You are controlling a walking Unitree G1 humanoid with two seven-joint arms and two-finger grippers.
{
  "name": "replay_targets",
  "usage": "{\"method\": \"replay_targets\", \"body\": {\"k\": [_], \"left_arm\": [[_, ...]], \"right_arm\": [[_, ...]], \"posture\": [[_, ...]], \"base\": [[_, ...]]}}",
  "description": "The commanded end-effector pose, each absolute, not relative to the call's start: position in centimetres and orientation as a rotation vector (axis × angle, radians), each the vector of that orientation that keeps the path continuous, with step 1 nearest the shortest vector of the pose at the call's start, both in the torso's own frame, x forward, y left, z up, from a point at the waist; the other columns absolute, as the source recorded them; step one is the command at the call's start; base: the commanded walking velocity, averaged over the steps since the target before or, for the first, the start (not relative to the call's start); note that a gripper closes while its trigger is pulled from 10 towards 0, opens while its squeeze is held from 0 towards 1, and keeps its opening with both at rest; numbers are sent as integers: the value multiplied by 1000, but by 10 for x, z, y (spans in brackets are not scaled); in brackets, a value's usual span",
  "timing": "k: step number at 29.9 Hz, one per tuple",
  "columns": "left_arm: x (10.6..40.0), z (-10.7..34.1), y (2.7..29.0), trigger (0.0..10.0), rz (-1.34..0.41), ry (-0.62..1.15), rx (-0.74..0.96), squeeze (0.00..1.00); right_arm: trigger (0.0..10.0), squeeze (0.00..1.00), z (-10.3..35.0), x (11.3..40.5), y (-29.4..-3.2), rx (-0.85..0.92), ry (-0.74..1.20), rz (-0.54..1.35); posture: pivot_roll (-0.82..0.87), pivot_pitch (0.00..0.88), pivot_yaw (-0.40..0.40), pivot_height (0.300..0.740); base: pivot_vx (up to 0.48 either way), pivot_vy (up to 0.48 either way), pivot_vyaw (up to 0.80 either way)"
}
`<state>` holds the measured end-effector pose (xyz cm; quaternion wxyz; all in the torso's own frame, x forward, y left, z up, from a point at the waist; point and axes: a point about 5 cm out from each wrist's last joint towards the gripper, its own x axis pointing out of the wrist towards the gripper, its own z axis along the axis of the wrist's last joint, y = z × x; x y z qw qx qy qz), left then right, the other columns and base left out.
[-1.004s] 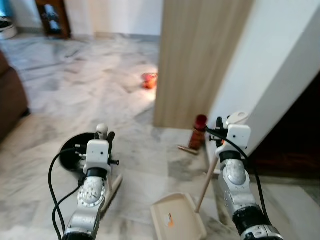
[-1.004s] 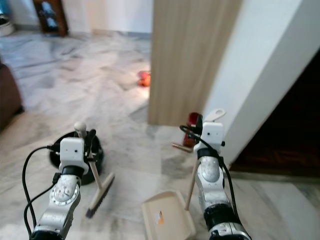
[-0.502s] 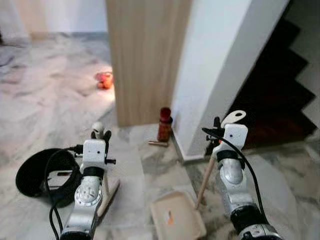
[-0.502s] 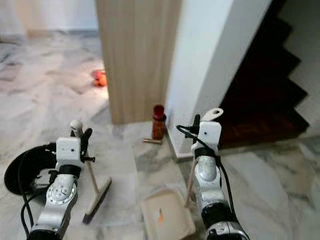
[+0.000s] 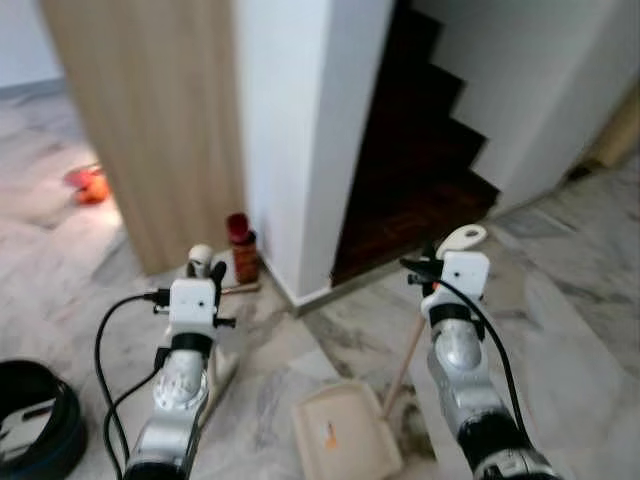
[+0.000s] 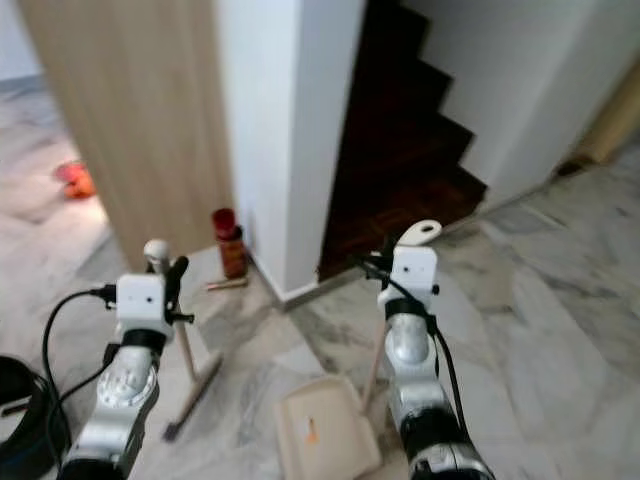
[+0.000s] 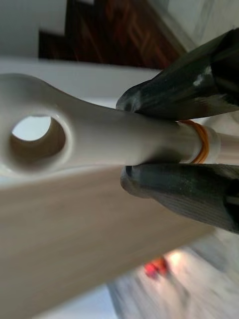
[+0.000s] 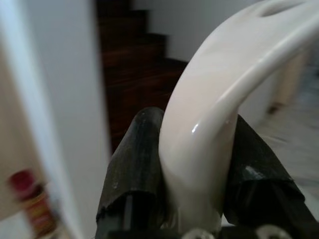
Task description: Sweep floor
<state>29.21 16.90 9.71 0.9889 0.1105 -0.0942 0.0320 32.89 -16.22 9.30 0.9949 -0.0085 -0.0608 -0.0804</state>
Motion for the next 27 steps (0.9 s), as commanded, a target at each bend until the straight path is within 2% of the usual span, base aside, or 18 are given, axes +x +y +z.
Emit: {"method": "replay_targets", "body": {"k": [1,27], "left_arm": [[295,104,168,10000,62,-225,222,0],[297,105,166,10000,54,-234,222,0]], "right_arm": [[10000,0,102,333,-165,-31,-157,-167],[10000,0,105,334,-161,-45,-171,-162]], "posture": [[105,0,-52,740],[103,0,-53,740]], "base": [[0,0,-800],[0,0,-800]]}}
